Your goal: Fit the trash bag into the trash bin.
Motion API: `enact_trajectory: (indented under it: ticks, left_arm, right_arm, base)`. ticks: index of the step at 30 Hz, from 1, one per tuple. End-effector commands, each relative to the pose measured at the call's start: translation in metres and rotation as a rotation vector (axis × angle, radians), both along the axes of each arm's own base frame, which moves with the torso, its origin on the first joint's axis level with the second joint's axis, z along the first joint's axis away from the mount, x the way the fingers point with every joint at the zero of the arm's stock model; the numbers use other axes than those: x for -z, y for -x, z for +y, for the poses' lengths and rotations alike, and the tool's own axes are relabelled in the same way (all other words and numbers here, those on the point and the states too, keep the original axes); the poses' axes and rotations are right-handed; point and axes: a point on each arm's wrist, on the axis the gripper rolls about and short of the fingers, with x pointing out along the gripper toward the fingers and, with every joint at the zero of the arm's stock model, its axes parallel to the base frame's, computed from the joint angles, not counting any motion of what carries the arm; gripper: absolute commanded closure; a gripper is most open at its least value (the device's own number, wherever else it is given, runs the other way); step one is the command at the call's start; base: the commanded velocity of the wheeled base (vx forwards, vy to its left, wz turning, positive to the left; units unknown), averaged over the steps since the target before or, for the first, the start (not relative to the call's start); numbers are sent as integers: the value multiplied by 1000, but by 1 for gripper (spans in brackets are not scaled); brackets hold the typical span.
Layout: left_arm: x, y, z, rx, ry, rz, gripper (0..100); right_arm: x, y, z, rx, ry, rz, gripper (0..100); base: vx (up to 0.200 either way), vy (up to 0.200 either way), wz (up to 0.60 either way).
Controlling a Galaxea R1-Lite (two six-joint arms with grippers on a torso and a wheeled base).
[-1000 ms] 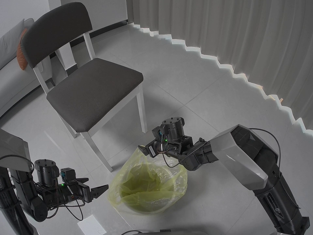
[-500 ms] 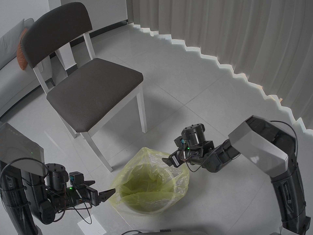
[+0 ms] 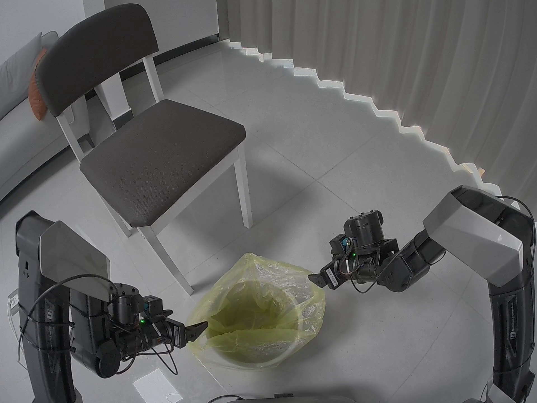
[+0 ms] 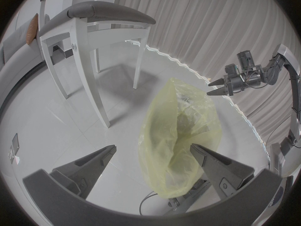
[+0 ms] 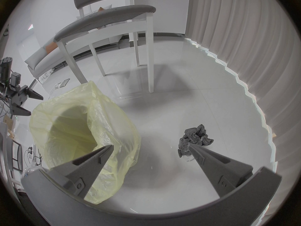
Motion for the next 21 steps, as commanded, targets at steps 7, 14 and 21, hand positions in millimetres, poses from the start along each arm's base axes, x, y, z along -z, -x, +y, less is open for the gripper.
enact_trajectory:
  ticks: [7, 14, 21]
  left_arm:
    - [31, -35, 5, -73, -16, -36, 0]
    - [36, -51, 11, -129, -31, -82, 0]
    - [34, -65, 19, -163, -31, -92, 0]
  right_arm:
    - [35, -6, 7, -9, 17, 43, 0]
    - [33, -12, 10, -8, 21, 48, 0]
    - [37, -37, 18, 22, 16, -9, 0]
  base:
    - [0, 0, 0]
    - [0, 0, 0]
    - [0, 0, 0]
